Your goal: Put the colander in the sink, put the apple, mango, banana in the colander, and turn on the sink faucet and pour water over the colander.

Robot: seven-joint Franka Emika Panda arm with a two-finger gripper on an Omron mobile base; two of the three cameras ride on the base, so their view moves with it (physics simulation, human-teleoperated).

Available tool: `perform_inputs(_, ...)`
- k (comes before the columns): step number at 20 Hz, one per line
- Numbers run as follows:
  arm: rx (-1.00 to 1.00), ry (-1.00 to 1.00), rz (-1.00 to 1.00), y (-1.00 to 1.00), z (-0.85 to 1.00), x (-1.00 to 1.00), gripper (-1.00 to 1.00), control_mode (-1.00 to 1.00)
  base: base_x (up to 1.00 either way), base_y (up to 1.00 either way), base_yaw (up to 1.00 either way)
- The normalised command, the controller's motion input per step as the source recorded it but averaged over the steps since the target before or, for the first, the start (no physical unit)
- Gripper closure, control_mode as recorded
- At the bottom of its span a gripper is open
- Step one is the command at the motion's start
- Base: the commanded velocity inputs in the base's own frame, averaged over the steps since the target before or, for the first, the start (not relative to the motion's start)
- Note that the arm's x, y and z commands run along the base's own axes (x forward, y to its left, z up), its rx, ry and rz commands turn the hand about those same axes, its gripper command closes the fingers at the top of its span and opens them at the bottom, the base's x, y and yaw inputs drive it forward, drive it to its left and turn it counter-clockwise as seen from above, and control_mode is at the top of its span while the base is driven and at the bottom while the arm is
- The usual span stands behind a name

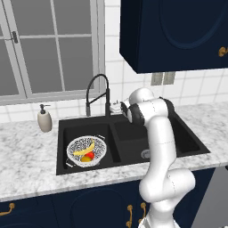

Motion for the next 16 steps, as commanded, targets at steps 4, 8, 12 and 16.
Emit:
perform_inputs(4,0.0,0.01,-0.11,-0.29,0.03,0.22,1.0,-1.0,0.0,0.0,0.0)
perform_inputs(8,0.0,0.01,-0.12,-0.39,0.01,0.2,1.0,-1.0,0.0,0.0,0.0)
perform_inputs(12,0.0,0.07,-0.14,-0.59,0.0,0.18,1.0,-1.0,0.0,0.0,0.0)
perform_inputs(16,0.0,0.09,-0.12,-0.69,0.0,0.13,1.0,-1.0,0.0,0.0,0.0)
